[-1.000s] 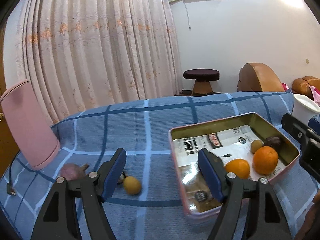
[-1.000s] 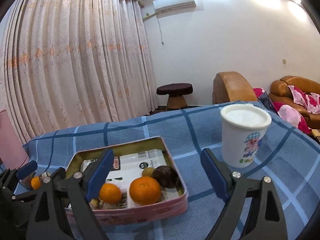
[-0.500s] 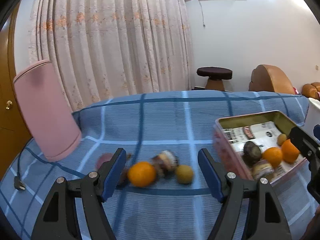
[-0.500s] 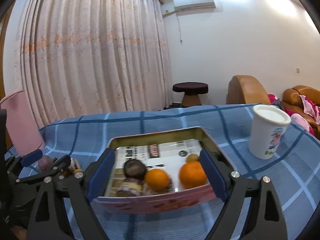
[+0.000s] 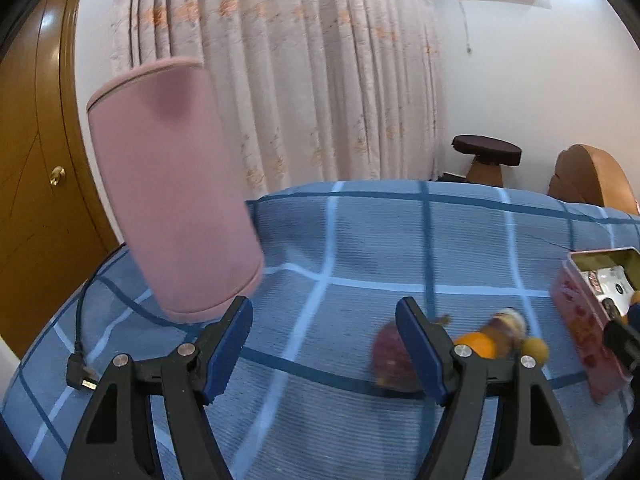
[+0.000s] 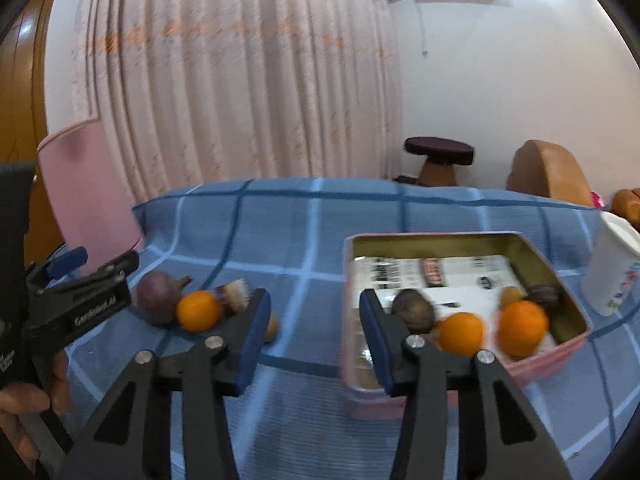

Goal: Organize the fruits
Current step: 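Move both open grippers back toward the remaining fruits, right gripper nearing a small yellow fruit, then grasp the purple fruit with the left gripper while the right gripper grasps a small yellow fruit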

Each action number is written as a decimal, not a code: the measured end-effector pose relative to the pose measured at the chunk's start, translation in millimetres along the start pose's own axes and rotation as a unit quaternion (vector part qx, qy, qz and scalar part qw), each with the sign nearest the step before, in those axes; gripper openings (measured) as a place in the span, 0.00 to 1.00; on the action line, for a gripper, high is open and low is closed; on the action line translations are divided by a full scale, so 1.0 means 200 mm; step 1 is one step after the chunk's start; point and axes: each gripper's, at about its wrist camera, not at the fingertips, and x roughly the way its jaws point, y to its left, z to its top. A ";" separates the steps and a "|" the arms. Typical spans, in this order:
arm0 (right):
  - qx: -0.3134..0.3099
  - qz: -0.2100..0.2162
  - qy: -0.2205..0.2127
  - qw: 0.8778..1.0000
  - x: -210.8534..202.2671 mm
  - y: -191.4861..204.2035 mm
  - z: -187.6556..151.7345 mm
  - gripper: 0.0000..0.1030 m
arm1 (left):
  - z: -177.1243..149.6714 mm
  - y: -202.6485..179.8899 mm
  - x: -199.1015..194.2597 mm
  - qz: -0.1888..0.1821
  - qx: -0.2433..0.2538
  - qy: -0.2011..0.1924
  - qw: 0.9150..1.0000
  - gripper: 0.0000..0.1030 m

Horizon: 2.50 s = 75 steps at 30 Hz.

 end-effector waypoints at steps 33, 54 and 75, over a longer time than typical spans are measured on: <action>-0.026 0.027 0.094 0.995 0.18 0.17 -0.03 0.30 | 0.00 -0.15 0.22 -0.103 0.028 0.102 0.989 0.73; -0.034 0.018 0.012 0.999 0.04 0.19 -0.01 0.30 | -0.01 -0.08 0.01 -0.041 -0.023 0.020 0.999 0.49; -0.003 -0.010 -0.026 1.000 -0.11 -0.08 0.00 0.30 | -0.03 -0.34 -0.23 -0.050 -0.016 -0.039 0.998 0.49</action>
